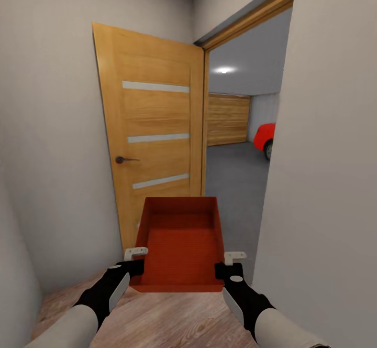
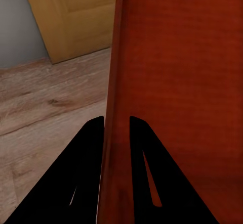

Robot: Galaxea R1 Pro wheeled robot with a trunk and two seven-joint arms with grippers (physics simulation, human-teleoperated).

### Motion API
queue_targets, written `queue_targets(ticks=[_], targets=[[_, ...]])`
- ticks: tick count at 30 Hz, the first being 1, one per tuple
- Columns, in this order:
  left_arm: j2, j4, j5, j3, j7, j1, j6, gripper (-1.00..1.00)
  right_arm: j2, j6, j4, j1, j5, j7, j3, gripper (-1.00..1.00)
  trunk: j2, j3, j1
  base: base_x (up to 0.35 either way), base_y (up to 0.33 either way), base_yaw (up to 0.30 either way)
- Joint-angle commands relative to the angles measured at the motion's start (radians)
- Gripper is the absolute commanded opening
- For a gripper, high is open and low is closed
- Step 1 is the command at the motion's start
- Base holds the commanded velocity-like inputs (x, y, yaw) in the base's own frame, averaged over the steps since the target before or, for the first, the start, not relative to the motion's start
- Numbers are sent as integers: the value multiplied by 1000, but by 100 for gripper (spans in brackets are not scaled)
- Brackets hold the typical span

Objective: Move the two storage containers from the living room to the garage. In the garage, place one container on the floor and stack the other container on top of it (either order is fine).

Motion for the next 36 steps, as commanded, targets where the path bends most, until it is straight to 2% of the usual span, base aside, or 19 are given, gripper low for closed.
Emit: queue_targets(ticks=[1,9,36], targets=[[6,-4,-15,24,15,-1,-22,-100,-1,1,1,0,-27,10,16,-100,-1,-1,1,217,166,0],[6,-4,-15,24,15,-1,-22,-100,-1,2,1,0,-27,8,14,-100,-1,-1,1,217,166,-83],[5,-4,-15,24,15,-1,-22,-100,0,3,1,0,-27,8,14,-100,-1,-1,1,217,166,-272]])
